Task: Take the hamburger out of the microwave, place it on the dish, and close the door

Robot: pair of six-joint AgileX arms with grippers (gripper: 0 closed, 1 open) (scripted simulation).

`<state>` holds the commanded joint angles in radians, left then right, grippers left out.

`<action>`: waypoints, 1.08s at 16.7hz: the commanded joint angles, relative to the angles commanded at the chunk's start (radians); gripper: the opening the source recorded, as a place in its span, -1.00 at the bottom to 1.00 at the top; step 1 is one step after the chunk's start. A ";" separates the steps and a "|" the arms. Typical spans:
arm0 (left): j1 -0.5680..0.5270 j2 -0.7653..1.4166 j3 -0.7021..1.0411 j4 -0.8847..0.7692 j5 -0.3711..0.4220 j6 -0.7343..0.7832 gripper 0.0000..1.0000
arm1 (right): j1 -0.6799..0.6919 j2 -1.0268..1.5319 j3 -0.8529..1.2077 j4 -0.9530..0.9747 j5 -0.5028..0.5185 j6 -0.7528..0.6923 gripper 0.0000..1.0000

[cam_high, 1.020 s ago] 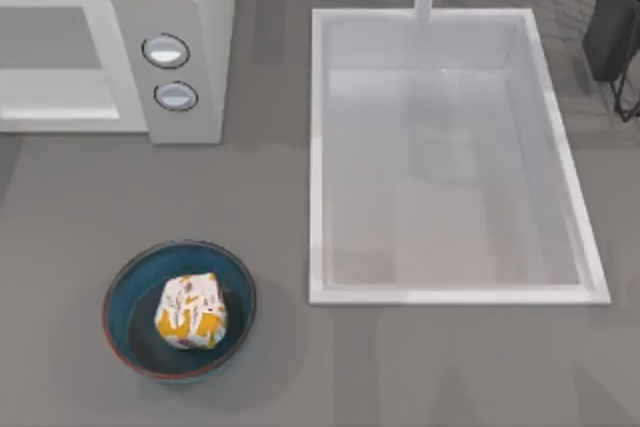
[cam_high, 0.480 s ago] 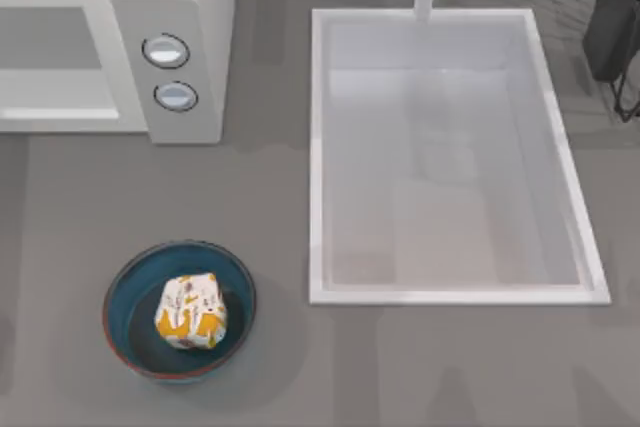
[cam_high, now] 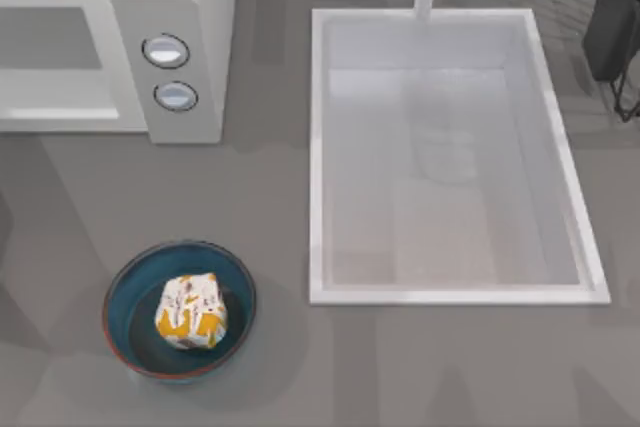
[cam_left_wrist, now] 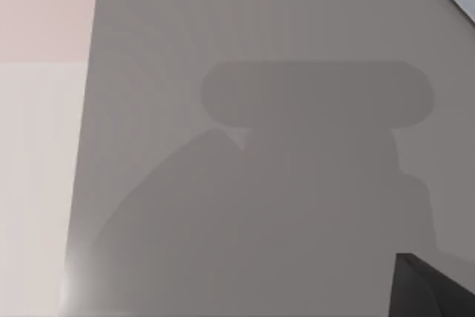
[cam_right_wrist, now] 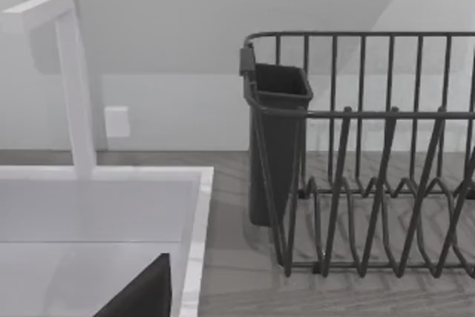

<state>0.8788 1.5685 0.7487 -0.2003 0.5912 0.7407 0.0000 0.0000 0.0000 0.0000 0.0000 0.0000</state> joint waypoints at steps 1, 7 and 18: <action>0.000 0.000 0.000 0.000 0.000 0.000 -1.00 | 0.000 0.000 0.000 0.000 0.000 0.000 1.00; -0.109 -0.114 -0.106 0.038 -0.065 -0.108 -1.00 | 0.000 0.000 0.000 0.000 0.000 0.000 1.00; -0.310 -0.312 -0.283 0.103 -0.184 -0.301 -1.00 | 0.000 0.000 0.000 0.000 0.000 0.000 1.00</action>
<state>0.5684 1.2562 0.4661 -0.0976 0.4068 0.4398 0.0000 0.0000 0.0000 0.0000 0.0000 0.0000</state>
